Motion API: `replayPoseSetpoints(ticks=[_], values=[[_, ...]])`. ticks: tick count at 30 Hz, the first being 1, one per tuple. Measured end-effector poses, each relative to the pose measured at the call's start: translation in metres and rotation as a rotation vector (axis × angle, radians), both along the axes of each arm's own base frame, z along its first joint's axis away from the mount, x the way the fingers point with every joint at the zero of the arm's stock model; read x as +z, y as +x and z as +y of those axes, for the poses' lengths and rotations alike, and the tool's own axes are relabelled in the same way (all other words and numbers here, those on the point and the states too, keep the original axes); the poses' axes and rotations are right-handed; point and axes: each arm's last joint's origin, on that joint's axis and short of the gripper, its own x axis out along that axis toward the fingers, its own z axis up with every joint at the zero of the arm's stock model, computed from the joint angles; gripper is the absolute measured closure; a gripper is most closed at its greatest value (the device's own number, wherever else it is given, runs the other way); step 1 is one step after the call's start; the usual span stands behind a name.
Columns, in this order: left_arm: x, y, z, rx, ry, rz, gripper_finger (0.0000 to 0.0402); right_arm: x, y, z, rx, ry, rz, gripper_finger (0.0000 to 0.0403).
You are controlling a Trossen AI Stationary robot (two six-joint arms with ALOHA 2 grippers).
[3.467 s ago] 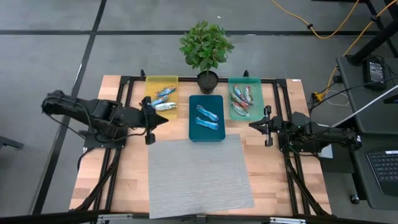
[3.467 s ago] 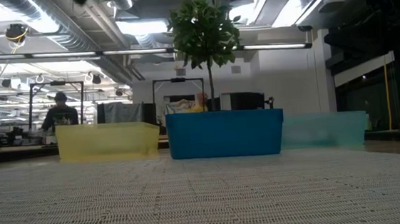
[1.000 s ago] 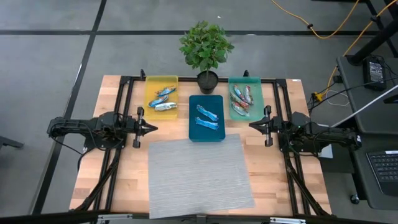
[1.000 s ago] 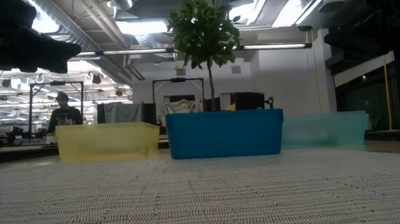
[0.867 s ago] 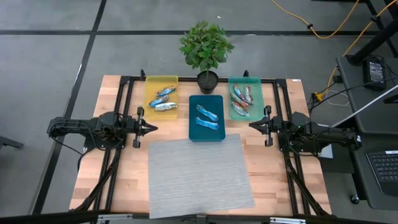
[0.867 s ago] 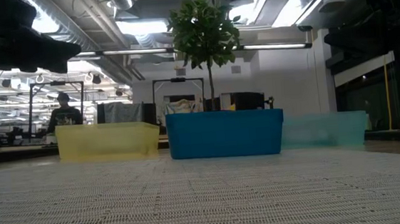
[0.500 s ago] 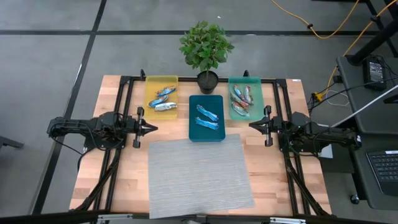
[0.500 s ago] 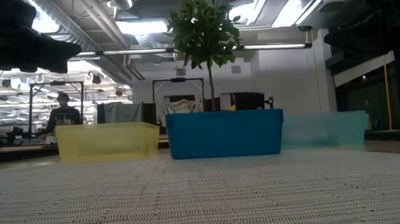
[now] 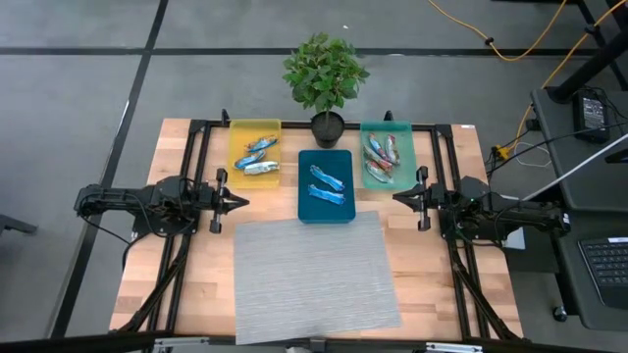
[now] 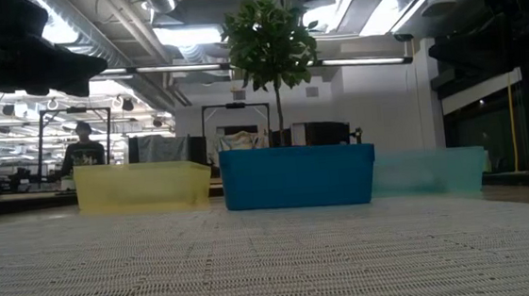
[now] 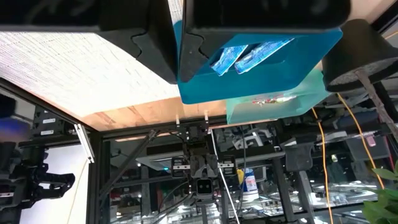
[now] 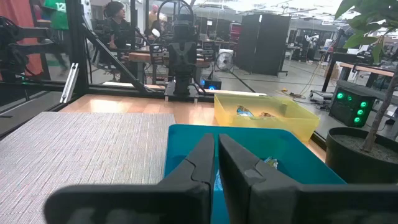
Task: Pick and place Granola Bars by type
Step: Return to Home Position
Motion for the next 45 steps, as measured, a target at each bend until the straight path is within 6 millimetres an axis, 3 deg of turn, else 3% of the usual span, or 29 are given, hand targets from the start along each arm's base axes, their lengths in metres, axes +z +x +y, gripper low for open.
replayPoseSetpoints(ticks=[45], values=[[0.0, 0.0, 0.0, 0.0, 0.0, 0.0, 0.0394, 0.0001, 0.0, 0.0, 0.0, 0.0, 0.0, 0.0379]])
